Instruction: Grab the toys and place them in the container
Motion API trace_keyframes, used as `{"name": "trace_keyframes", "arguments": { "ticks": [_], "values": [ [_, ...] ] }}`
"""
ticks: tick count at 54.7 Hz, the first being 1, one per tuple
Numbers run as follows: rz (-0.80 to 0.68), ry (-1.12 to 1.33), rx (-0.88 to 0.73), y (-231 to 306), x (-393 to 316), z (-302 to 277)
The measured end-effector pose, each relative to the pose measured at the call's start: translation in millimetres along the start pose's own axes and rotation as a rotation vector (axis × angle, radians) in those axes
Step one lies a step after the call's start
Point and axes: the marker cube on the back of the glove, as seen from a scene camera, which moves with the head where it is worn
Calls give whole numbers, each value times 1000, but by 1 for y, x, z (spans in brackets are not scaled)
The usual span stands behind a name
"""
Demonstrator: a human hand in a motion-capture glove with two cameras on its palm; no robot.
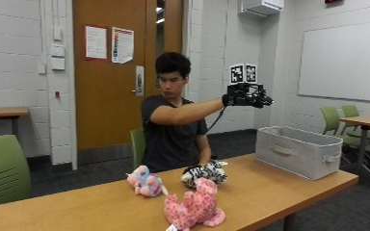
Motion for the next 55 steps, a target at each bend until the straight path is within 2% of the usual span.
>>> {"name": "trace_keyframes", "arguments": {
  "ticks": [24, 38, 55],
  "values": [
    [-27, -13, -23, 9, 24, -14],
    [-12, -10, -9, 24, 96, -13],
    [36, -52, 11, 34, 181, 37]
  ]
}}
